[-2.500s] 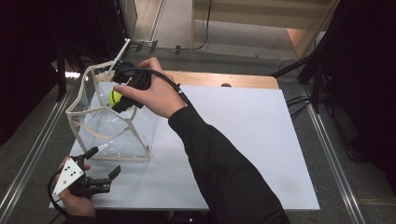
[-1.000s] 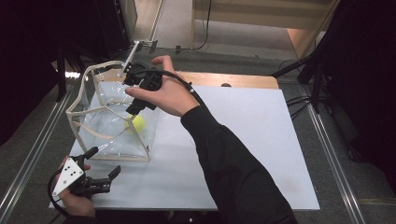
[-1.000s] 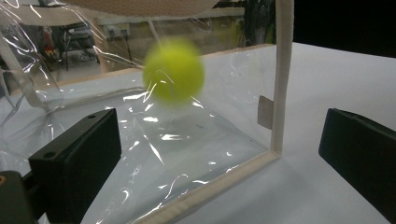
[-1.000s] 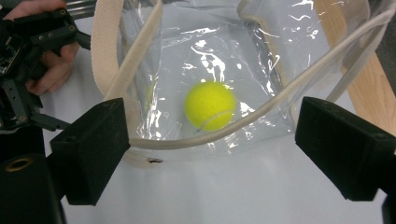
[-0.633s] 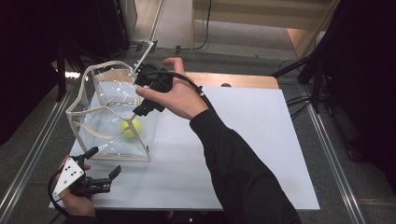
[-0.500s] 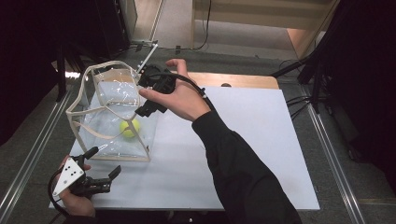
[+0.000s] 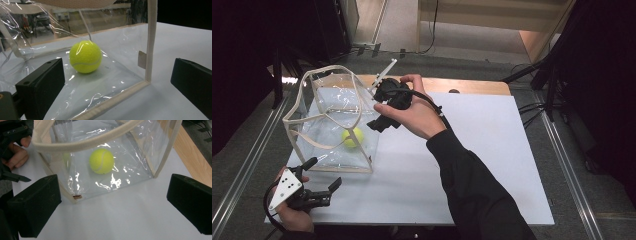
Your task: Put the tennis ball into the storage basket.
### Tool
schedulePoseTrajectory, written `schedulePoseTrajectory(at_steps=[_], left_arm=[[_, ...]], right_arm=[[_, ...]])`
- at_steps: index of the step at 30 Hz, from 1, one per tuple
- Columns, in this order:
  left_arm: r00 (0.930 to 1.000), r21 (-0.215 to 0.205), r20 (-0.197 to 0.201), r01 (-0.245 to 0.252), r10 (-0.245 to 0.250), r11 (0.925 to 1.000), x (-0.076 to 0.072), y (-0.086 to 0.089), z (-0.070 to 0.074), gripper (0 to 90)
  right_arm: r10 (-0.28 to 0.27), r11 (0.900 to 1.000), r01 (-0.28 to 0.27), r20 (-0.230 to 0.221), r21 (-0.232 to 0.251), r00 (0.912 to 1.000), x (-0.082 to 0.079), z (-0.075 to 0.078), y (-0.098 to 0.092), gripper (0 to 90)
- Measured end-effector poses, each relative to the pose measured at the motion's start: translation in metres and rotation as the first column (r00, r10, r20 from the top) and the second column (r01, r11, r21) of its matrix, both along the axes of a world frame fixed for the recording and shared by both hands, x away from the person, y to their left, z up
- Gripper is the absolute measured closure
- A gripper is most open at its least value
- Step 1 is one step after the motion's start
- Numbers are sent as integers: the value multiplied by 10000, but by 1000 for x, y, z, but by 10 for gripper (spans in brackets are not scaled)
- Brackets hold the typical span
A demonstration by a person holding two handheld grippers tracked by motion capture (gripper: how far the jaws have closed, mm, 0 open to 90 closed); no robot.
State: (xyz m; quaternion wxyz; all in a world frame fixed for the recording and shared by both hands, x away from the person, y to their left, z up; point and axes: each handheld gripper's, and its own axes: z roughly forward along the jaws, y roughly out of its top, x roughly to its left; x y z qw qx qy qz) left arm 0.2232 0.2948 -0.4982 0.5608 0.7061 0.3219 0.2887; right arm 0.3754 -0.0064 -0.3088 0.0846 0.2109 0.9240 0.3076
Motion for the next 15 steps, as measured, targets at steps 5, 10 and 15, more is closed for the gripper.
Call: schedulePoseTrajectory(at_steps=[5,10,15], left_arm=[[10000,-10,-2,-9,9,10000,0,0,0,0],[10000,-1,-1,-6,6,10000,0,0,0,0],[10000,-3,2,-2,2,10000,0,0,0,0]], right_arm=[[-157,9997,156,45,172,9999,-3,-9,-10,0],[-168,9996,166,115,215,9998,-8,-18,-19,0],[-151,9990,147,100,414,9998,-13,-28,-26,0]])
